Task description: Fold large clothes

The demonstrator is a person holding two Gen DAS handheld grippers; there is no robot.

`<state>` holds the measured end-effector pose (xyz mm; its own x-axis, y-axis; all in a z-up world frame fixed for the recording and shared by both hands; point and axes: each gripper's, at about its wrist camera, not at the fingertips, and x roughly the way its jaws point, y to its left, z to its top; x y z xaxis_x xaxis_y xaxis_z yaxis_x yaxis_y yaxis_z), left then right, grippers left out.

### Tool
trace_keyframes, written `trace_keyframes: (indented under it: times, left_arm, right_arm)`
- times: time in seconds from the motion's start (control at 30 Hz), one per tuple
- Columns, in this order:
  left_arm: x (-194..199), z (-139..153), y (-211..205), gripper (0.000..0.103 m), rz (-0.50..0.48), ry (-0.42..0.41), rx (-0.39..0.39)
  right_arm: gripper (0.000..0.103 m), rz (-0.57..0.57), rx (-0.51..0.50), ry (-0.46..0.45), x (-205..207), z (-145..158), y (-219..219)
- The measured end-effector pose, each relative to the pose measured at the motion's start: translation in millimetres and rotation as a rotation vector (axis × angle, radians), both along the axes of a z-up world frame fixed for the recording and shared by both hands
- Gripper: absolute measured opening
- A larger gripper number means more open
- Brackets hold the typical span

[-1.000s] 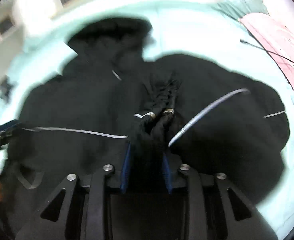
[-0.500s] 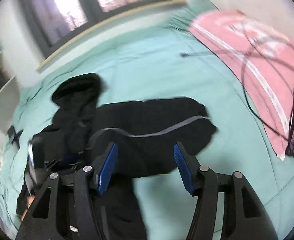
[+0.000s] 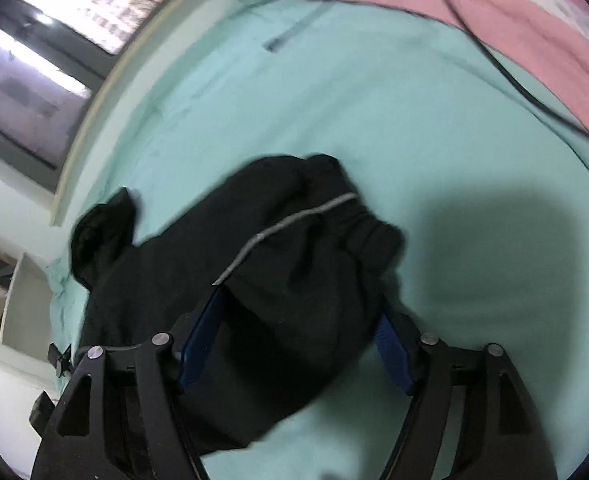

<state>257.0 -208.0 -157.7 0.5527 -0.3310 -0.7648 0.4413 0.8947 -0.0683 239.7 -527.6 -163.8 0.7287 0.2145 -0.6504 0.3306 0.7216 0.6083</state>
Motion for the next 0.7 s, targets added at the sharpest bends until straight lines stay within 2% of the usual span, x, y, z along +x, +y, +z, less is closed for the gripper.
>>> trace_keyframes:
  times: [0.03, 0.1, 0.17, 0.23, 0.27, 0.33, 0.4, 0.43, 0.5, 0.53, 0.57, 0.6, 0.7]
  left_arm:
    - [0.0, 0.7, -0.2, 0.067, 0.000, 0.001, 0.003]
    - [-0.2, 3.9, -0.1, 0.067, -0.003, 0.002, 0.007]
    - [-4.5, 13.6, -1.7, 0.067, 0.000, -0.016, 0.027]
    - [-17.4, 30.9, -7.2, 0.067, -0.018, -0.079, 0.044]
    - [-25.7, 41.8, -11.1, 0.067, -0.042, -0.108, 0.036]
    - [-35.3, 58.6, -19.7, 0.067, -0.068, -0.142, 0.020]
    - [-37.4, 68.2, -28.5, 0.067, -0.080, -0.154, 0.003]
    - [-34.7, 68.6, -31.6, 0.067, -0.084, -0.143, -0.014]
    - [-22.4, 55.6, -38.5, 0.067, -0.083, -0.072, -0.041]
    - [-13.1, 41.7, -43.2, 0.067, -0.088, -0.002, -0.036]
    - [-1.0, 19.6, -48.5, 0.070, -0.101, 0.116, -0.034]
    - [5.9, 1.4, -50.7, 0.070, -0.085, 0.163, -0.022]
    - [5.1, 2.7, -54.2, 0.071, -0.097, 0.141, -0.014]
  right_arm:
    - [0.029, 0.014, 0.006, -0.013, 2.3, 1.8, 1.6]
    - [0.020, 0.010, -0.031, -0.028, 1.2, 7.4, 3.5]
    - [0.019, -0.004, -0.144, -0.046, -13.1, 29.8, 10.9]
    - [0.019, -0.079, -0.359, -0.037, -36.2, 61.8, 14.1]
    - [0.019, -0.112, -0.423, -0.038, -46.2, 73.8, 12.7]
    - [0.019, -0.187, -0.523, -0.033, -67.6, 97.3, 3.2]
    - [0.019, -0.256, -0.579, -0.015, -83.2, 113.9, -7.4]
    - [0.019, -0.290, -0.597, -0.007, -92.0, 119.2, -14.5]
    - [0.019, -0.355, -0.623, 0.006, -107.2, 132.6, -28.4]
    - [0.019, -0.374, -0.621, 0.015, -111.0, 136.4, -33.2]
    - [0.019, -0.381, -0.611, 0.021, -115.7, 136.5, -40.0]
    - [0.019, -0.381, -0.600, 0.028, -117.5, 135.2, -44.2]
    - [0.019, -0.331, -0.580, 0.050, -110.0, 127.1, -41.5]
